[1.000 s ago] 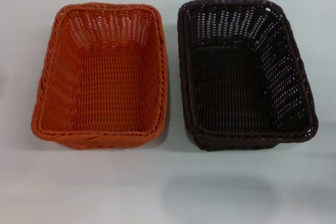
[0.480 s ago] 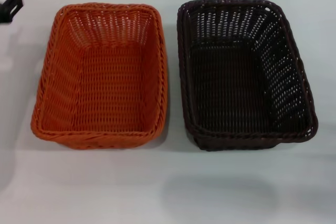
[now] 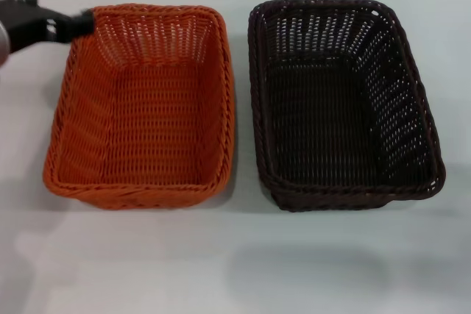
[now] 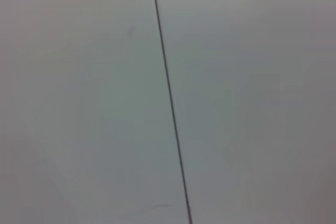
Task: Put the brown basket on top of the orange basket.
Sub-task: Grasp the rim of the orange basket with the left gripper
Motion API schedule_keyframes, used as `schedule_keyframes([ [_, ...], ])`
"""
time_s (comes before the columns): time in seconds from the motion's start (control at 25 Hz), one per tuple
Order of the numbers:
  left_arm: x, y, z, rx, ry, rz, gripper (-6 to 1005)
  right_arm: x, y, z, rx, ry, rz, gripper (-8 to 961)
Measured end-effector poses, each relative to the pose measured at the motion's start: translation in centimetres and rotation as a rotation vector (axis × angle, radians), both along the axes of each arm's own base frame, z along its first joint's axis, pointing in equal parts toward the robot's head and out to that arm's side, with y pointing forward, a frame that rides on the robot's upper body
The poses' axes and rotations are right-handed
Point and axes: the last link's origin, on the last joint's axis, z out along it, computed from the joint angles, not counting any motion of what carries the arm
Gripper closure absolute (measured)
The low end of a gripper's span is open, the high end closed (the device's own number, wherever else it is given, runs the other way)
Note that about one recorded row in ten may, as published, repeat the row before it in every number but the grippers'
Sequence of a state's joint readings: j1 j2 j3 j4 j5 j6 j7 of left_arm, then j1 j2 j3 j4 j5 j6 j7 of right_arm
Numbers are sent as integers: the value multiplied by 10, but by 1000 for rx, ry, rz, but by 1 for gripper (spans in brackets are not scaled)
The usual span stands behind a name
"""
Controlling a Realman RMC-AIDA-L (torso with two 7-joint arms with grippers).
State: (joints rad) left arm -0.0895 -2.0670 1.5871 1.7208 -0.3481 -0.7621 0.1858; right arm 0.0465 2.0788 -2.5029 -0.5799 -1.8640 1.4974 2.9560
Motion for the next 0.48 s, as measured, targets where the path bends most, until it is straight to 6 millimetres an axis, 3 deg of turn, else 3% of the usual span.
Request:
schedule_keyframes([
  [0.48,-26,-10,-24,-107,-52,144,153,2,0,0,-11,-13,1,123],
])
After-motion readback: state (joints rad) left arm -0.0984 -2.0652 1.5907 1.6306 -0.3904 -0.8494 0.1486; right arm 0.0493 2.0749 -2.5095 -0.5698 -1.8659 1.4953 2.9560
